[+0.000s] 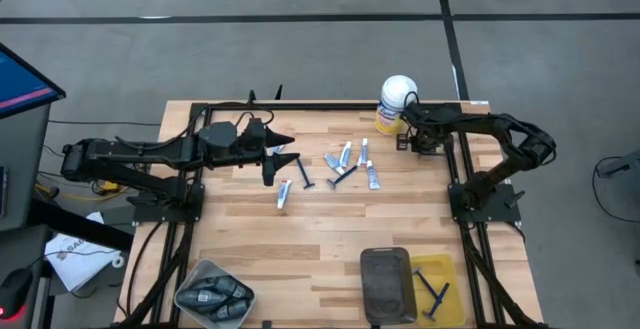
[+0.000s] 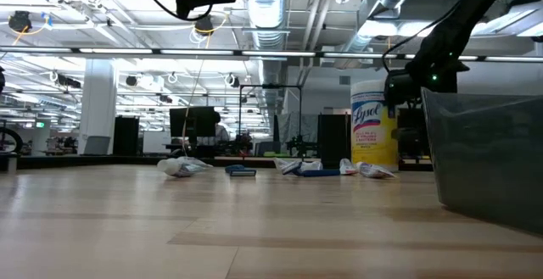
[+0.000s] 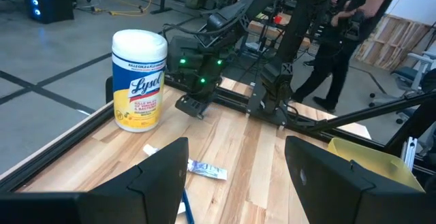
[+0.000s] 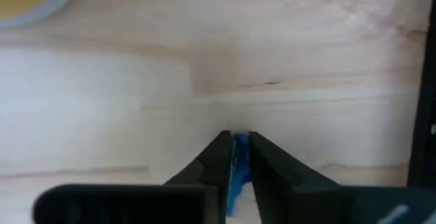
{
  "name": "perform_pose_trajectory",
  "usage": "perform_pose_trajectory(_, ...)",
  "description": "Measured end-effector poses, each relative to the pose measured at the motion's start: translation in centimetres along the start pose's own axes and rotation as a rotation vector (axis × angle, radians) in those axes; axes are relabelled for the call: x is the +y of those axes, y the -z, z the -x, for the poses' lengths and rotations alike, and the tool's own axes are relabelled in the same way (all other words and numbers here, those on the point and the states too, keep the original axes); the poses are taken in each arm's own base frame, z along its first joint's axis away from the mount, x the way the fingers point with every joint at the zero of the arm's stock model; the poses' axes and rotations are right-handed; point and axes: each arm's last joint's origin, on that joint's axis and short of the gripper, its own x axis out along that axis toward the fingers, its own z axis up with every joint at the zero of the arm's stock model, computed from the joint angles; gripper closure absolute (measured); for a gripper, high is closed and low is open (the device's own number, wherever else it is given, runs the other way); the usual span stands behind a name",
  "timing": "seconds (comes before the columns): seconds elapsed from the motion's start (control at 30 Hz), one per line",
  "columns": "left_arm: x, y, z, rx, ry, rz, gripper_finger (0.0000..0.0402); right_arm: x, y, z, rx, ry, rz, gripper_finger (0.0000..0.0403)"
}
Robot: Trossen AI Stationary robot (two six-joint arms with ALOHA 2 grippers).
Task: Pick & Place Travel size toiletries
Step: Put the razor into the yellow bin
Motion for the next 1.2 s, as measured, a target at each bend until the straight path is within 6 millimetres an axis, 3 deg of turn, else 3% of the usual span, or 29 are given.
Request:
perform_pose_trajectory(0.2,0.0,0.0,0.0,-0.002,0.001,0.0,0.016,0.9,1.3,0.2,0.013,0.005,0.073,0.0396)
perform_pose_trajectory(0.57,0.0,0.0,0.0,-0.003,0.001,0.0,0.016,2.1,3.7,1.5,0.041,-0.042,0.17,0.0389)
perform_pose_trajectory(0.93,0.0,0.0,0.0,-0.004,0.001,0.001,0.016,2.4,6.2,6.1,-0.048,-0.274,0.213,0.0389)
perform_pose_trajectory(1.2,0.0,-0.1,0.0,-0.01,0.003,0.002,0.016,2.0,9.2,9.2,-0.041,-0.441,0.257,0.0395)
